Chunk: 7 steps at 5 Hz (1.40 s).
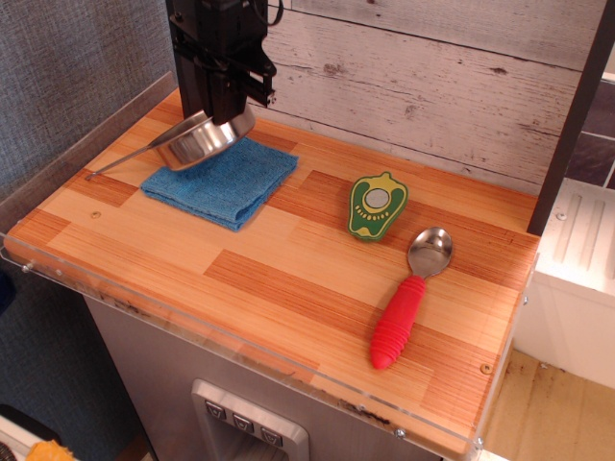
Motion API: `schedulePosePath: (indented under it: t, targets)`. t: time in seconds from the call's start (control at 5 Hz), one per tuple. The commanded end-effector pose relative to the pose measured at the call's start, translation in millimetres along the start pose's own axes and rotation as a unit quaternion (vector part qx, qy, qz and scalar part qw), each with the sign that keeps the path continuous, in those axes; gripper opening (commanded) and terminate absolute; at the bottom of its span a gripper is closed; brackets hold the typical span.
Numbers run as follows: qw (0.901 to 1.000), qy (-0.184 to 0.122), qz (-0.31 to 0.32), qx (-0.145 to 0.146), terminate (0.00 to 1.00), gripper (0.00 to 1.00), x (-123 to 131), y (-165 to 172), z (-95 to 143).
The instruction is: Put the pot on top of the napkin.
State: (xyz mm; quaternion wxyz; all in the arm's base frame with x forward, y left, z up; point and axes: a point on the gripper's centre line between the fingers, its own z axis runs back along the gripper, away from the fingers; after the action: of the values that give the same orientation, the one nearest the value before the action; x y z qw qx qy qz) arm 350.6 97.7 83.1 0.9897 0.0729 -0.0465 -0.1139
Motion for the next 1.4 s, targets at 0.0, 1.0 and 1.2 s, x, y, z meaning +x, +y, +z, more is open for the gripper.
schedulePosePath:
  t: [0.0, 1.0, 1.2]
  targets:
    - [0.9997, 0.02, 0.015, 0.005, 0.0, 1.0, -1.9, -7.9, 3.2]
    - [0.9956, -0.014, 0.075, -0.054, 0.0, 1.0, -39.1, -38.5, 44.0]
    - [0.9969, 0.013, 0.056, -0.054, 0.0, 1.0, -39.0, -41.8, 37.8]
